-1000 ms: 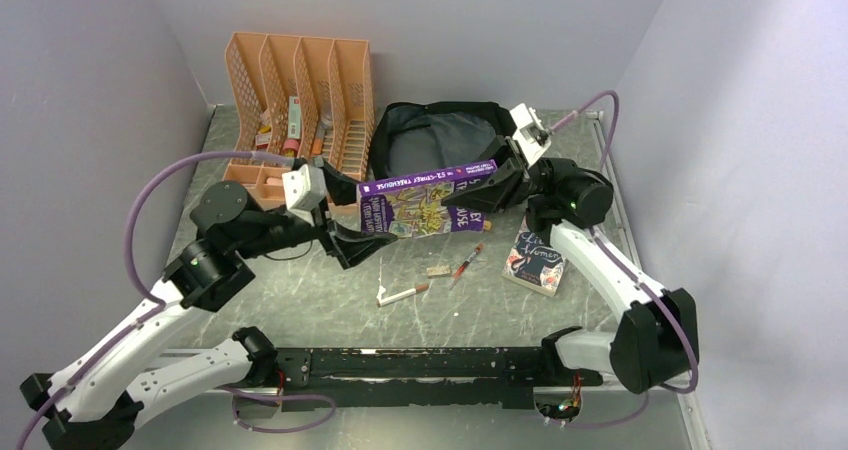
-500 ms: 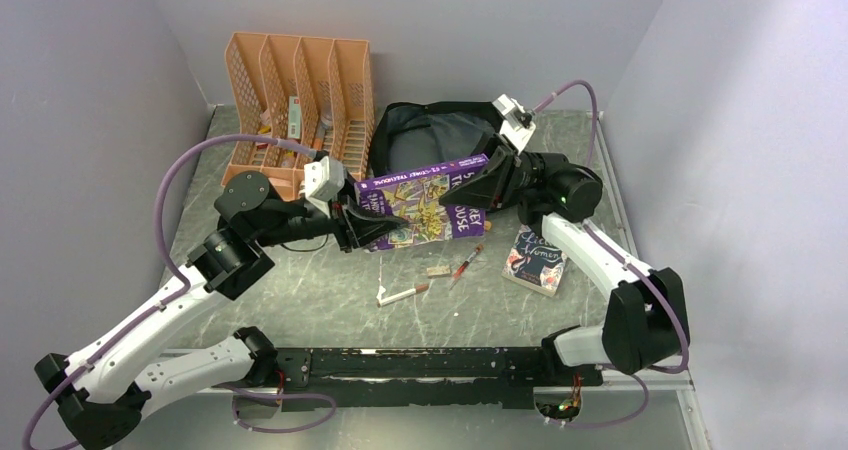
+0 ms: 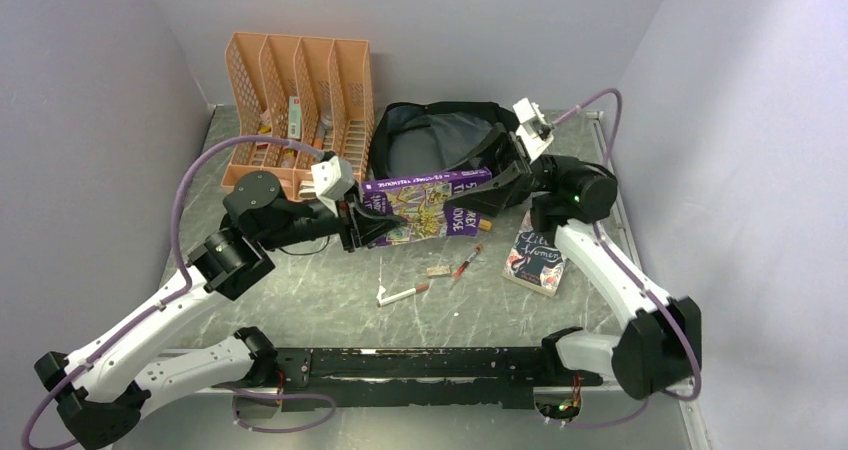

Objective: Pack the student bag
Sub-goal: Pick up the book from the center of the board.

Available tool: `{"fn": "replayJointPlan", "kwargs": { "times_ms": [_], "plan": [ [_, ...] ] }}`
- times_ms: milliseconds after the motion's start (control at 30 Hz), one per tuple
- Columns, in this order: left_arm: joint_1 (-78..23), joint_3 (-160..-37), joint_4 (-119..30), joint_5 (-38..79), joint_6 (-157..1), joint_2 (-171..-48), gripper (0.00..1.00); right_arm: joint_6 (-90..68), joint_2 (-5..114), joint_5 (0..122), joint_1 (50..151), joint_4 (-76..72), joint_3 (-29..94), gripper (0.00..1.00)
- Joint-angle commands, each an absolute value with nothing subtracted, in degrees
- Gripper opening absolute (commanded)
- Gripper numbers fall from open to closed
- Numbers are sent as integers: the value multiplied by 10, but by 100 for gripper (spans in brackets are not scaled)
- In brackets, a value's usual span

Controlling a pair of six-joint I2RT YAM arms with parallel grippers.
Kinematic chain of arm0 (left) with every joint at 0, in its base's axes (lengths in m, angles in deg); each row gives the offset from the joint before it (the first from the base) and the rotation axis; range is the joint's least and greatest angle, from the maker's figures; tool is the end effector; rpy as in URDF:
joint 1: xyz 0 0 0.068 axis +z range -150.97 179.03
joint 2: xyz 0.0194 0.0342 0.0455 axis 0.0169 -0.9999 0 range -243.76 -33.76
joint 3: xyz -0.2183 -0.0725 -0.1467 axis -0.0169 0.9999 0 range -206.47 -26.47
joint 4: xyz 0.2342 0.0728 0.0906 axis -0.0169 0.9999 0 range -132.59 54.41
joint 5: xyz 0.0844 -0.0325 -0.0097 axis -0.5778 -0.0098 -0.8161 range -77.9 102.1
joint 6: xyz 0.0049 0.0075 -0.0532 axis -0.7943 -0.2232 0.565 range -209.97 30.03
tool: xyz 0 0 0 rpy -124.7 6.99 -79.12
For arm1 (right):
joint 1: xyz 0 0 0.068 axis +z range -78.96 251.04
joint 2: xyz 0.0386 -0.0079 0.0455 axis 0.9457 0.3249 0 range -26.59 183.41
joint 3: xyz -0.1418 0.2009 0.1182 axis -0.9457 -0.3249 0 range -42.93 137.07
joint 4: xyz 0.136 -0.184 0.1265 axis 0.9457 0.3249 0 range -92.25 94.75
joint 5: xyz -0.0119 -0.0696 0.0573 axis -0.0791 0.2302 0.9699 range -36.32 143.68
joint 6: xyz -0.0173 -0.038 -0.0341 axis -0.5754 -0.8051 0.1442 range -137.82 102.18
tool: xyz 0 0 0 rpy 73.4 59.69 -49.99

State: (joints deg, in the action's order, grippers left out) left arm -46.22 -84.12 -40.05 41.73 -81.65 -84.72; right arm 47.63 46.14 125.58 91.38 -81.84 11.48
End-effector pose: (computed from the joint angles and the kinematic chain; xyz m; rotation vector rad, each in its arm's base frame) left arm 0.1245 -0.1507 0.4143 0.9125 1.3359 -1.1213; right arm 0.2076 0.1132 0.4202 -1.0955 0.9868 1.5659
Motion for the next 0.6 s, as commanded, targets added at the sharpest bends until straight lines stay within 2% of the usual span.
{"fn": "replayJointPlan", "kwargs": {
  "times_ms": [0, 67, 167, 300, 433, 567],
  "plan": [
    [-462, -878, -309, 281, -842, -854, 5, 136, 374, 1164, 908, -430, 129, 61],
    [-460, -884, -286, 239, -848, -859, 5, 21, 341, 1065, 908, -283, 145, 68],
    [-454, -875, -277, 188, -845, -858, 5, -36, 318, 955, 907, -197, 147, 70],
    [-443, -872, -252, 124, -829, -872, 5, -31, 321, 814, 907, -137, 147, 69],
    [-425, -869, -225, 59, -808, -893, 5, -11, 378, 691, 907, -46, 184, 68],
    [-402, -854, -209, 25, -788, -904, 5, -22, 486, 659, 908, 63, 273, 68]
  ]
}}
